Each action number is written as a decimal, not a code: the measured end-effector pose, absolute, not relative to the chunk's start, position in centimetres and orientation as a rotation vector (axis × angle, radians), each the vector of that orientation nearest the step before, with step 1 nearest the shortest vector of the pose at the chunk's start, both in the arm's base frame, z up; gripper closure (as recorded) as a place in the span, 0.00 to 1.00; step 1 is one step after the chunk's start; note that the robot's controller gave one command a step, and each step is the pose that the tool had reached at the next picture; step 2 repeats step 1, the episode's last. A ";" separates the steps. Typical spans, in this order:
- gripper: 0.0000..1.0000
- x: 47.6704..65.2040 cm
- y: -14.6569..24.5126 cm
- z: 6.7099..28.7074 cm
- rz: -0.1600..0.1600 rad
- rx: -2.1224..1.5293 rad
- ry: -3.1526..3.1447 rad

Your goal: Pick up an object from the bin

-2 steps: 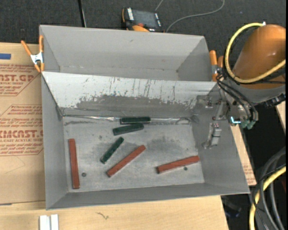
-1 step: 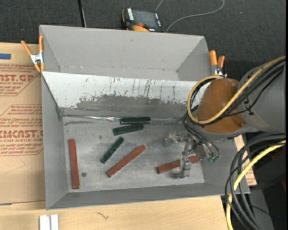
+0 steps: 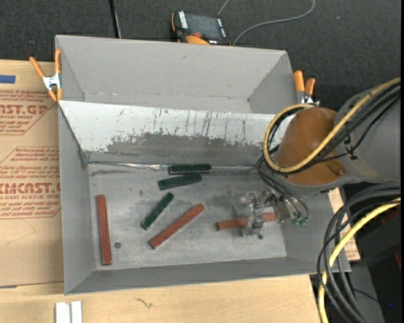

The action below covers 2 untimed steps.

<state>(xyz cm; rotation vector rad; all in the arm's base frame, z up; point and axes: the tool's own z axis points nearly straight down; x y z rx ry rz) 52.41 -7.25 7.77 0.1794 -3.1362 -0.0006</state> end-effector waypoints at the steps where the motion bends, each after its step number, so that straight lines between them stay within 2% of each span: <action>1: 1.00 53.2 -7.3 21.7 0.003 0.224 -3.143; 2: 1.00 53.2 -7.3 21.7 0.003 0.224 -3.143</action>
Offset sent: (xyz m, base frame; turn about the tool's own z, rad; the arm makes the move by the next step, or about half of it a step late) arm 0.0059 -0.0010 0.1343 -0.0281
